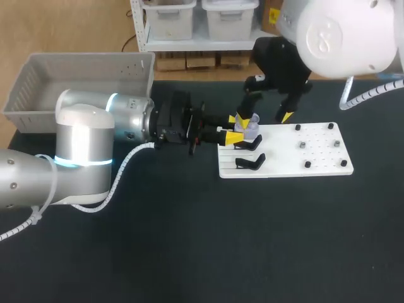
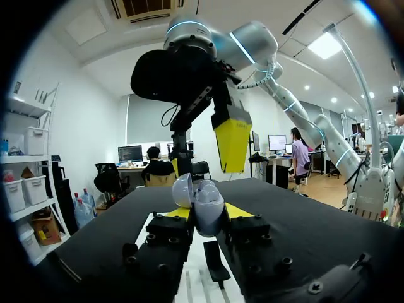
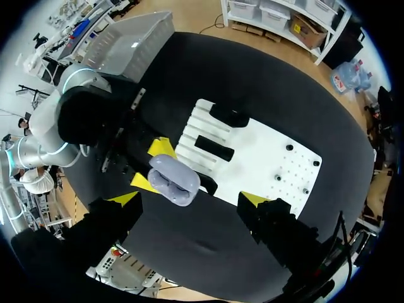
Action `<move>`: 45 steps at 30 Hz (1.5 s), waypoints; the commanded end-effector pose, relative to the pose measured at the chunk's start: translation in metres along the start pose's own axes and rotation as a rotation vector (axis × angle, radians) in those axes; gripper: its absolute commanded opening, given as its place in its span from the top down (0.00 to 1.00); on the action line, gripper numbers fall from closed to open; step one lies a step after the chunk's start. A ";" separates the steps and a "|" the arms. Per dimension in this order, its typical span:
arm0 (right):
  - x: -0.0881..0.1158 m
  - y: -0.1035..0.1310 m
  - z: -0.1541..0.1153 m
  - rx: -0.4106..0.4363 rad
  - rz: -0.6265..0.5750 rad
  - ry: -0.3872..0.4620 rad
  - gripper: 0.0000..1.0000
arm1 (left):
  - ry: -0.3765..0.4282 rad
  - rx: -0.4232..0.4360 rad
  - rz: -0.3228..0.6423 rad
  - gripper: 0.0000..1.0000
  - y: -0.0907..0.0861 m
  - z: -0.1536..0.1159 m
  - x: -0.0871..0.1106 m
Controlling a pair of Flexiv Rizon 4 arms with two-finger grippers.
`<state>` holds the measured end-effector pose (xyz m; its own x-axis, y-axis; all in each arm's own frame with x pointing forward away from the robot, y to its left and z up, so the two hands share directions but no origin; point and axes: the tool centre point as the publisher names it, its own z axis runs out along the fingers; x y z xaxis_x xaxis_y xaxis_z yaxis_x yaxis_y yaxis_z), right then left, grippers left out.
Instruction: Pick up each earbud case from the left stands, insert the matching earbuds, close the lid, and place the case in the box.
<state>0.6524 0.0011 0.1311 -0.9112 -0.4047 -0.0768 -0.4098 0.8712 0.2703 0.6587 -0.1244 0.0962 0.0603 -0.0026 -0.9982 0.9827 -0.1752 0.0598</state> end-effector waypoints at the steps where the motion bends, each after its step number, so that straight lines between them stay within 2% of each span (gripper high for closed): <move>1: 0.006 0.000 -0.015 -0.004 0.004 -0.045 0.00 | -0.001 -0.005 0.003 1.00 -0.001 0.001 0.000; 6: -0.007 -0.006 -0.025 0.046 0.105 -0.166 0.00 | -0.001 -0.005 0.003 1.00 -0.001 0.001 0.000; 9: -0.018 -0.013 -0.028 0.040 0.179 -0.242 0.00 | -0.001 -0.005 0.003 1.00 -0.001 0.001 0.000; 10: -0.022 -0.016 -0.028 0.026 0.202 -0.252 0.00 | -0.001 -0.005 0.003 1.00 -0.001 0.001 0.000; 12: -0.029 -0.022 -0.026 0.049 0.230 -0.274 0.00 | -0.001 -0.005 0.003 1.00 -0.001 0.001 0.000; 18: -0.042 -0.037 -0.013 0.085 0.284 -0.262 0.00 | -0.001 -0.005 0.003 1.00 -0.001 0.001 0.000; 27: -0.045 -0.047 0.008 0.089 0.308 -0.219 0.00 | -0.001 -0.005 0.003 1.00 -0.001 0.001 0.000; 32: -0.041 -0.045 0.015 0.085 0.302 -0.196 0.00 | -0.001 -0.005 0.003 1.00 -0.001 0.001 0.000; 45: -0.019 -0.036 0.009 0.065 0.277 -0.141 0.00 | -0.001 -0.005 0.003 1.00 -0.001 0.001 0.000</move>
<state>0.6866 -0.0174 0.1125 -0.9835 -0.1082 -0.1451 -0.1401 0.9627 0.2314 0.6585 -0.1244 0.0961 0.0602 -0.0026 -0.9982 0.9827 -0.1755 0.0597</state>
